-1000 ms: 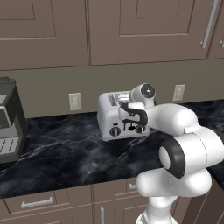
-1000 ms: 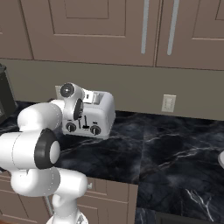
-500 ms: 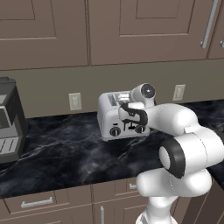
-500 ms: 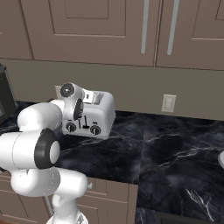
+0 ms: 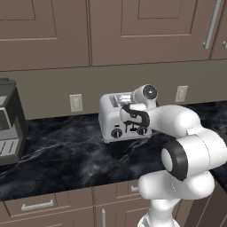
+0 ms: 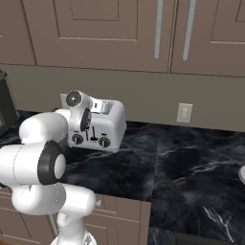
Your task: Start the toaster. Once the lever pops up, take the bread to the plate on the dining counter.
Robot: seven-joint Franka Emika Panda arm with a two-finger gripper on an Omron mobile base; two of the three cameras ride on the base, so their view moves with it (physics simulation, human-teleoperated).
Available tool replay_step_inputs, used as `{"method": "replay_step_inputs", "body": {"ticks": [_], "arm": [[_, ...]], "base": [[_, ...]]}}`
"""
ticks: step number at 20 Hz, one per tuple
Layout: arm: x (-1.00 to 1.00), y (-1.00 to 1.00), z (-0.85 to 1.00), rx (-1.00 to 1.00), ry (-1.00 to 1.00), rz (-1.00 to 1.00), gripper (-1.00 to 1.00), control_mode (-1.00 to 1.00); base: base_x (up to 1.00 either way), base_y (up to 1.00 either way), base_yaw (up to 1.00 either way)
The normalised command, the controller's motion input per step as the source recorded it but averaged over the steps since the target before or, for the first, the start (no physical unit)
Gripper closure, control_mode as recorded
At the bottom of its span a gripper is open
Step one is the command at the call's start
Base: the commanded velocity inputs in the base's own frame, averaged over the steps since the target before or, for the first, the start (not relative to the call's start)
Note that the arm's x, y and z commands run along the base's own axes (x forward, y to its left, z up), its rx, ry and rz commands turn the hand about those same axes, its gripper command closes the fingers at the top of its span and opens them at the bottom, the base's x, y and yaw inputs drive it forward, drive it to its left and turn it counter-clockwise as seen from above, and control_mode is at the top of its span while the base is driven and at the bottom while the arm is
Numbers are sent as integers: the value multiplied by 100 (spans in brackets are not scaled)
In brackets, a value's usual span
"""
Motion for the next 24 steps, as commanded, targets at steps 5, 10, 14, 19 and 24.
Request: {"method": "replay_step_inputs", "body": {"ticks": [5,10,14,19,24], "arm": [[0,0,0,0,0,0,-100,-100],[0,0,0,0,0,0,-100,-100],[0,0,0,0,0,0,-100,-100],[0,0,0,0,0,0,-100,-100],[0,0,0,0,0,0,-100,-100]], "base": [[0,0,0],[0,0,0],[0,0,0],[0,0,0],[0,0,0]]}}
